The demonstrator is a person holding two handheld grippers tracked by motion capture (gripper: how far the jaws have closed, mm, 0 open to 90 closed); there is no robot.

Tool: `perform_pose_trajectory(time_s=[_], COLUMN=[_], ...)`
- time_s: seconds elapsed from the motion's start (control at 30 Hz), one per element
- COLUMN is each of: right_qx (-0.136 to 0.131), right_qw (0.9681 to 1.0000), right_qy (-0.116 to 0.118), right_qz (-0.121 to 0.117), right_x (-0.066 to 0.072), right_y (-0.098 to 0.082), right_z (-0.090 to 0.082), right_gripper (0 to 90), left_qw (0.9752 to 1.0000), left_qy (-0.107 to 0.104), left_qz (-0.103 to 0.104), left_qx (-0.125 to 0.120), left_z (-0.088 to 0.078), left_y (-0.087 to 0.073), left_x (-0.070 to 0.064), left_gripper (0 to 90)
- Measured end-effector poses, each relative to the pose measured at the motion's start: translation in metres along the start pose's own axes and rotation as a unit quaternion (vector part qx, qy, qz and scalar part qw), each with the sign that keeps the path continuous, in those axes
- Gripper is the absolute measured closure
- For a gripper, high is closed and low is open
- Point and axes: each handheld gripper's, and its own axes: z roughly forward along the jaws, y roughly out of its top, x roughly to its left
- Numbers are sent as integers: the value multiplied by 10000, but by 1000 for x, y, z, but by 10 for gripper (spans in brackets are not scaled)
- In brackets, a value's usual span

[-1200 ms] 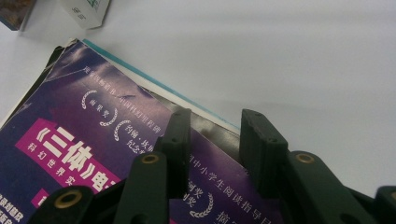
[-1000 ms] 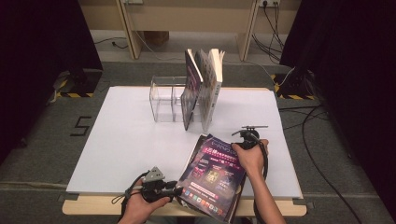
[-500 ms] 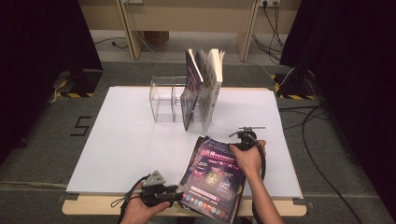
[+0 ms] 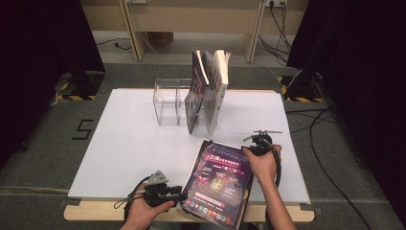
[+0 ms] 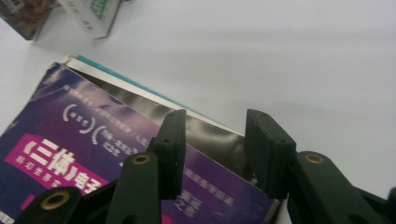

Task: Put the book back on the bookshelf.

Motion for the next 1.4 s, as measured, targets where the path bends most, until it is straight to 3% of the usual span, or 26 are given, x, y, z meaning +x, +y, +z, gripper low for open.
perform_pose_trajectory(time_s=[0.2, 0.57, 1.1, 1.13, 1.17, 1.2, 1.4], right_qx=[32, 95, 298, 370, 370, 347, 330], right_qw=[9998, 9992, 9984, 9973, 9973, 9981, 9978], right_qy=[28, 48, 151, 195, 195, 241, 282], right_qz=[185, 395, 450, 601, 601, 457, 502], right_x=[-11, -23, -24, -22, -22, -24, -24], right_y=[-5, -11, -16, -16, -16, -17, -17], right_z=[-8, -17, -12, -11, -11, -9, -7], right_gripper=[613, 646, 624, 621, 621, 614, 608], left_qw=[9999, 10000, 10000, 9999, 9999, 9999, 9998], left_qy=[27, 3, 60, 87, 87, 106, 84], left_qz=[-114, -89, 43, 100, 100, 133, 163], left_qx=[-9, -11, 24, 18, 18, -2, 15], left_z=[4, 6, 7, 6, 6, 7, 6], left_y=[0, 2, 3, 3, 3, 2, 2], left_x=[3, 4, 2, 1, 1, 0, -2], left_gripper=[608, 629, 641, 643, 645, 647, 660])
